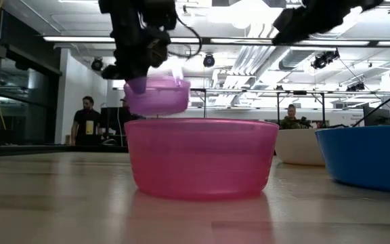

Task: Nest bowls inside each other
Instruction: Stack the violet bowl on top of the yellow bowl

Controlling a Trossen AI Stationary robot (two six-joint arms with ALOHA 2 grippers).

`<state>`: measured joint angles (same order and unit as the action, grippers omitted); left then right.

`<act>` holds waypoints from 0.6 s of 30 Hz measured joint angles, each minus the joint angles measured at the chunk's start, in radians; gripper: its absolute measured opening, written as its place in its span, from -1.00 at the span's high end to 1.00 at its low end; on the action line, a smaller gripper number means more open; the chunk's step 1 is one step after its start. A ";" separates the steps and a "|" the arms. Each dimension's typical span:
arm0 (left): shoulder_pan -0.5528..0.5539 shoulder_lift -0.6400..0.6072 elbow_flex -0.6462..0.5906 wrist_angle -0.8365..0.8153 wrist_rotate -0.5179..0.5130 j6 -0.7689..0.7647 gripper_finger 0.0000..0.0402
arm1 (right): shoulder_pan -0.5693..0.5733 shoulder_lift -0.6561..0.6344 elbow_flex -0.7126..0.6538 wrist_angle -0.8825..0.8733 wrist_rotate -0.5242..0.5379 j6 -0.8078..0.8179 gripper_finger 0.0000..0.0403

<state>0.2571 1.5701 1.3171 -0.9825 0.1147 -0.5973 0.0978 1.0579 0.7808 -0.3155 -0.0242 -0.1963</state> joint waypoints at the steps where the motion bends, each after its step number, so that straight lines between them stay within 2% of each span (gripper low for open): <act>1: 0.016 0.003 -0.001 -0.004 0.010 0.020 1.00 | 0.000 0.013 0.019 -0.003 0.004 0.000 0.40; 7: 0.079 0.024 -0.002 0.014 0.040 0.045 1.00 | 0.000 0.136 0.134 -0.075 0.007 -0.059 0.54; 12: 0.074 0.040 0.037 0.017 0.041 0.051 1.00 | 0.000 0.251 0.186 -0.097 0.009 -0.115 0.60; 18: 0.048 0.067 0.125 0.004 0.031 0.083 1.00 | 0.023 0.345 0.255 -0.096 0.144 -0.154 0.57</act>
<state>0.3047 1.6371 1.4417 -0.9786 0.1461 -0.5140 0.1207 1.4025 1.0360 -0.4116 0.1200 -0.3500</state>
